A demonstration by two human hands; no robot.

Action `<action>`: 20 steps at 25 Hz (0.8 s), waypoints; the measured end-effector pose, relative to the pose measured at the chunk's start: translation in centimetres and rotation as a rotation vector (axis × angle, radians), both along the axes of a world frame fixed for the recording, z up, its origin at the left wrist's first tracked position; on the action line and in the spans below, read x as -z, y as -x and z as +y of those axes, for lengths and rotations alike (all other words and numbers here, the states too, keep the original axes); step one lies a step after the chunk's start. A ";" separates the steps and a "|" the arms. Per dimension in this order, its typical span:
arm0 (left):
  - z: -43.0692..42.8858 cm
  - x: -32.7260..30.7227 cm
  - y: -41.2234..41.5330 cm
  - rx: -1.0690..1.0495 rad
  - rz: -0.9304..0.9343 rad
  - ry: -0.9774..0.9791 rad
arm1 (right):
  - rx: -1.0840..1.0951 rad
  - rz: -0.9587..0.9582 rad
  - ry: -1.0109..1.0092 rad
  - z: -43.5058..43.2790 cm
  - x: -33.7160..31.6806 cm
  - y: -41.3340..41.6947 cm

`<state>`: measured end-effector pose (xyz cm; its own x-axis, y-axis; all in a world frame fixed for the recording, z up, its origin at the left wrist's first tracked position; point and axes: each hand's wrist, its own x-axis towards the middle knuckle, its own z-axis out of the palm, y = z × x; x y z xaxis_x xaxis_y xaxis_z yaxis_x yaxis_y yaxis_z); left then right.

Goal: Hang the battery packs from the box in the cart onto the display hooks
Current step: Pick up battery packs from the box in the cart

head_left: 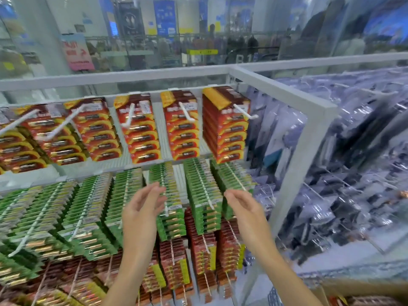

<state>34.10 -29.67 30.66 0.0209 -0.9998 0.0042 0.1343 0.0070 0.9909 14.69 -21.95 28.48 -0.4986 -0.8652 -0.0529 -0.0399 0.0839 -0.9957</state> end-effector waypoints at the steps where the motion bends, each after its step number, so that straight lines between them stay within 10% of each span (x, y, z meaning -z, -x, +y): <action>1: 1.4 1.1 0.9 0.049 -0.012 -0.027 | 0.039 -0.022 -0.033 2.1 1.4 1.0; 20: 25.9 23.4 29.6 0.765 -0.504 -0.578 | 0.804 -0.346 -0.631 36.8 20.5 20.4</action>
<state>4.52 -3.74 7.23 -0.4810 -0.6005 -0.6388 -0.5194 -0.3918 0.7594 -5.70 14.85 7.96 -0.7807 -0.0582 -0.6222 0.5313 0.4624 -0.7099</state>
